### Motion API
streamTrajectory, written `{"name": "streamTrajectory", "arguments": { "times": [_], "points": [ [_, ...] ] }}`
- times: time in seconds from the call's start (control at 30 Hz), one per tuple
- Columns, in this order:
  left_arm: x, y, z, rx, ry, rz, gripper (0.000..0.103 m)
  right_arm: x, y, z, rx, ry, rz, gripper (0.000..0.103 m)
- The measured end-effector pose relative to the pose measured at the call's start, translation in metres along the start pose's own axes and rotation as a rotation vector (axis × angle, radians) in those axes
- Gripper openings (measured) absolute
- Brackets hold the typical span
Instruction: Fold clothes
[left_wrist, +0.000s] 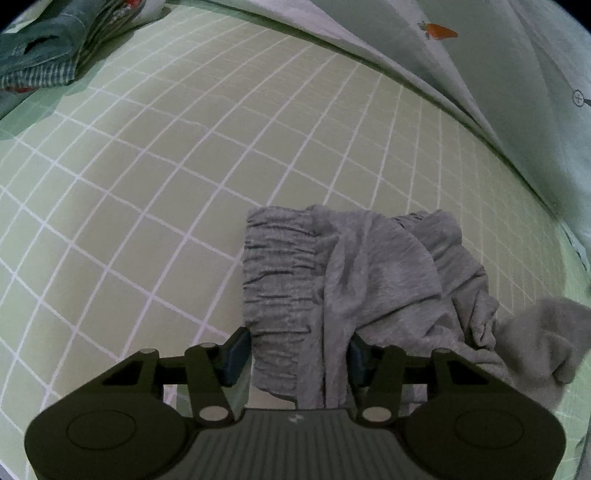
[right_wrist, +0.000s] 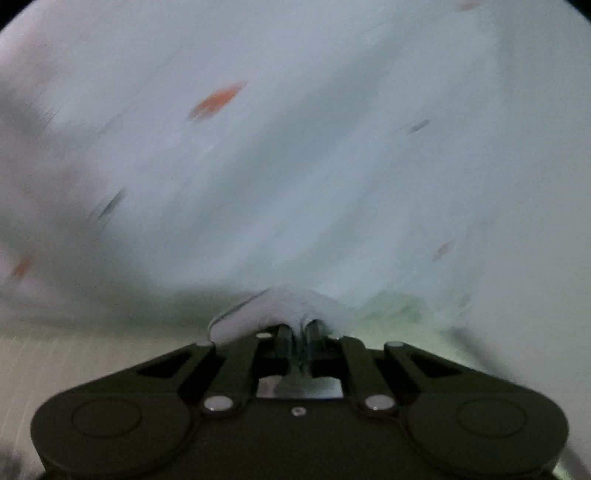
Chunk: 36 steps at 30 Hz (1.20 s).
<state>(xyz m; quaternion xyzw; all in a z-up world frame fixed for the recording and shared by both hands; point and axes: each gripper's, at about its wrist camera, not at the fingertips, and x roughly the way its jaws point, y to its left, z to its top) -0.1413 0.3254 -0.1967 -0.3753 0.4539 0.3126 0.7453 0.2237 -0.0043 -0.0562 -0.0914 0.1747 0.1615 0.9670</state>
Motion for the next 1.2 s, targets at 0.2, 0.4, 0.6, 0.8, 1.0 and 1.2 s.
{"name": "streamTrajectory", "arguments": {
  "times": [0.2,0.4,0.6,0.8,1.0,1.2],
  "points": [
    [-0.001,0.000,-0.002,-0.008,0.004,0.009,0.056,0.025,-0.037,-0.015,0.042,0.131,-0.155,0.060],
    [-0.002,-0.001,-0.003,-0.020,0.001,0.010,0.056,0.024,-0.030,-0.096,0.151,0.410,0.006,0.082],
    [-0.001,-0.005,-0.002,-0.005,0.005,0.016,0.053,0.010,-0.016,-0.153,0.247,0.596,0.143,0.084],
    [0.000,-0.006,0.005,0.002,0.012,0.026,0.053,0.013,-0.013,-0.160,0.438,0.642,0.193,0.091],
    [-0.009,0.001,0.013,-0.040,-0.034,0.030,0.074,0.024,-0.016,-0.166,0.530,0.653,0.202,0.102],
    [0.001,0.009,0.028,-0.140,-0.043,-0.030,0.067,0.036,-0.007,-0.167,0.621,0.694,0.264,0.091]
  ]
}}
